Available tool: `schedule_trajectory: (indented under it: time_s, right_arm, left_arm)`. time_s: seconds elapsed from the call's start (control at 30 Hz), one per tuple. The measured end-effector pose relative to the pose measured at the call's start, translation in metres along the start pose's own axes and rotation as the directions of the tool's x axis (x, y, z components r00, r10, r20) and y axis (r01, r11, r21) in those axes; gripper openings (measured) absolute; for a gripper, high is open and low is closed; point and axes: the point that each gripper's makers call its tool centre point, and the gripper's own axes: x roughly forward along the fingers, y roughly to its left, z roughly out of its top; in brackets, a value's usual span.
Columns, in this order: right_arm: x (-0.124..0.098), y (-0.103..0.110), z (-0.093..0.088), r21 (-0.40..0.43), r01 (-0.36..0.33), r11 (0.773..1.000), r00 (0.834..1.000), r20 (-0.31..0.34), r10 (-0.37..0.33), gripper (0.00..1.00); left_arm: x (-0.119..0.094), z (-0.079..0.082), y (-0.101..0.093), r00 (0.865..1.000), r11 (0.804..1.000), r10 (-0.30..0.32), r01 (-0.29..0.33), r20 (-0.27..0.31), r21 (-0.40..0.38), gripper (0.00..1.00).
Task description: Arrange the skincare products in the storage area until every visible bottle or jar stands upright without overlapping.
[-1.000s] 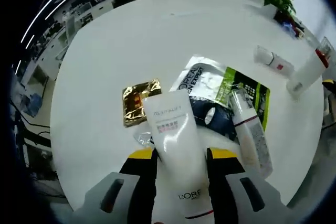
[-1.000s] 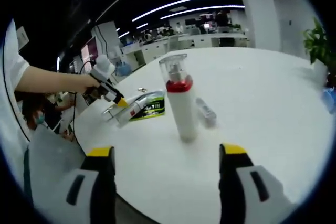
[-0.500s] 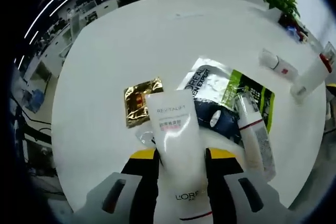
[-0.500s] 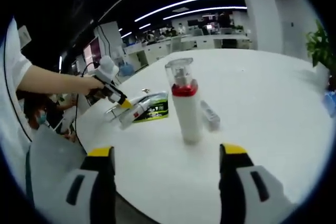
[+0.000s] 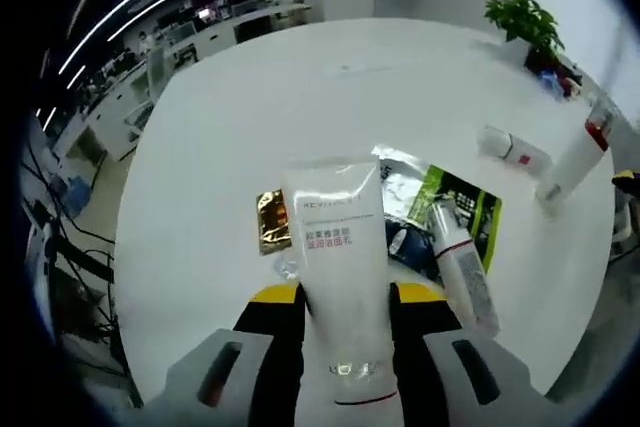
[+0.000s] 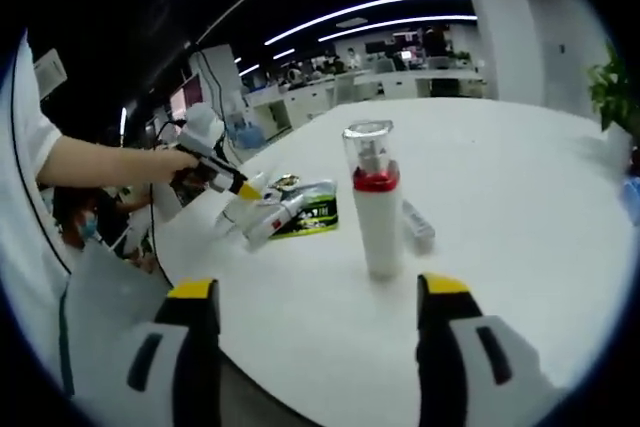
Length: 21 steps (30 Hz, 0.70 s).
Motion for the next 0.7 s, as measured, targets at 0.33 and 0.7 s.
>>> schedule_trajectory:
  time_s: [0.33, 0.7]
  right_arm:
    - [0.002, 0.025, 0.038, -0.046, -0.059, 0.997, 0.995, 0.078, 0.063, 0.79]
    - [0.017, 0.049, 0.062, -0.088, -0.130, 0.988, 0.985, 0.105, 0.139, 0.77]
  left_arm:
    - [-0.036, -0.002, -0.024, 0.996, 0.999, -0.016, 0.012, 0.093, 0.040, 0.30]
    - [-0.065, -0.010, -0.048, 0.989, 0.999, -0.034, 0.028, 0.143, 0.044, 0.29]
